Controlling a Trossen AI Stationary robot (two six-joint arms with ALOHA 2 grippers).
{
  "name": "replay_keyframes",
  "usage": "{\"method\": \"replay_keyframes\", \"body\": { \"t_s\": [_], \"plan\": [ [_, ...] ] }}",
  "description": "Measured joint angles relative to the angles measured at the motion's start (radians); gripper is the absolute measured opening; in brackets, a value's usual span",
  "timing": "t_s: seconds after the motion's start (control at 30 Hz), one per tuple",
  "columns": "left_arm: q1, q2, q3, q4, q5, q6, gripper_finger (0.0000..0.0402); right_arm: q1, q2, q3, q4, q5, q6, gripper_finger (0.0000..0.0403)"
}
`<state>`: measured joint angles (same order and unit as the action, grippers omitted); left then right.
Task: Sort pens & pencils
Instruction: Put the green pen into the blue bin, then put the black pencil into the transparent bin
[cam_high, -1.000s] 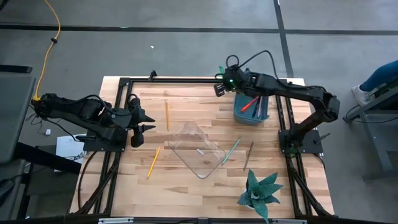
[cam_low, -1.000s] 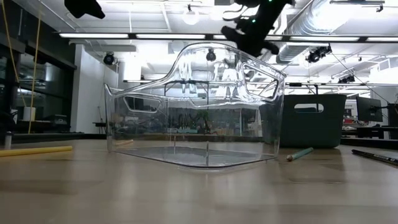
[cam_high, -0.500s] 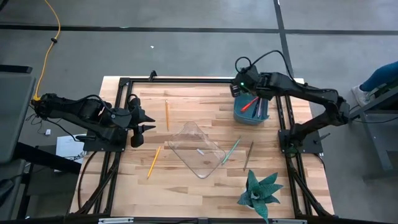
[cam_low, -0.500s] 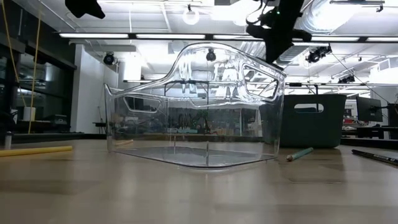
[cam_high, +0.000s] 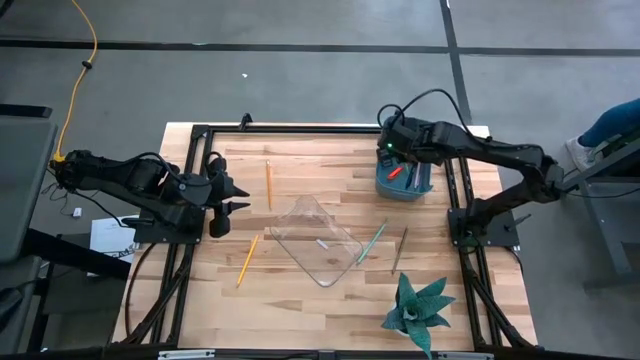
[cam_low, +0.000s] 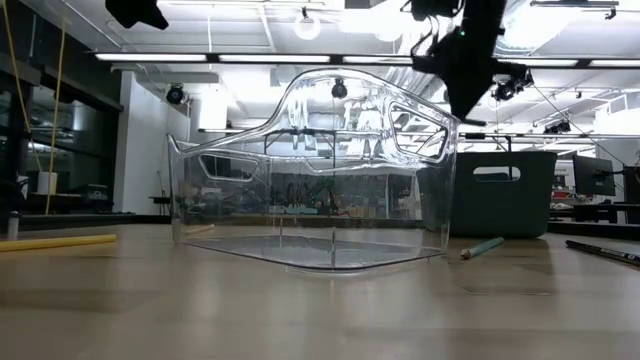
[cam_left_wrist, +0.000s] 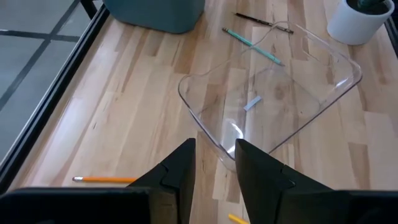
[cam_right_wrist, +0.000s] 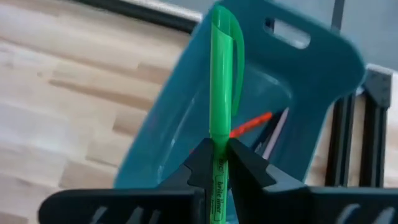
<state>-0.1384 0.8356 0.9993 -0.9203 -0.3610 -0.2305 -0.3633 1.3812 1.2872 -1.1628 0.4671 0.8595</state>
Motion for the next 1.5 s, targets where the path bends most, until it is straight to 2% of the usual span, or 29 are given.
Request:
{"method": "replay_keyframes", "body": {
  "t_s": [0.27, 0.37, 0.73, 1.07, 1.33, 1.5],
  "plan": [
    [0.000, 0.000, 0.000, -0.001, 0.012, 0.017, 0.0101, -0.115, -0.002, -0.092, 0.090, -0.137, -0.061, 0.0028],
    [0.000, 0.000, 0.000, -0.004, 0.025, 0.017, 0.0101, -0.159, -0.002, -0.093, 0.113, -0.150, -0.092, 0.0028],
    [0.000, 0.000, 0.000, -0.003, 0.037, 0.017, 0.0101, -0.343, -0.001, -0.093, 0.126, -0.411, -0.211, 0.0028],
    [0.000, 0.000, 0.000, -0.003, 0.036, 0.017, 0.0101, -0.402, 0.009, -0.092, 0.050, -0.417, -0.222, 0.0031],
    [0.000, 0.000, 0.000, -0.003, 0.036, 0.017, 0.0101, -0.400, 0.053, -0.092, 0.051, -0.413, -0.253, 0.0072],
    [0.000, 0.000, 0.000, -0.003, 0.036, 0.017, 0.0101, -0.400, 0.064, -0.092, 0.055, -0.405, -0.292, 0.0084]
  ]
}}
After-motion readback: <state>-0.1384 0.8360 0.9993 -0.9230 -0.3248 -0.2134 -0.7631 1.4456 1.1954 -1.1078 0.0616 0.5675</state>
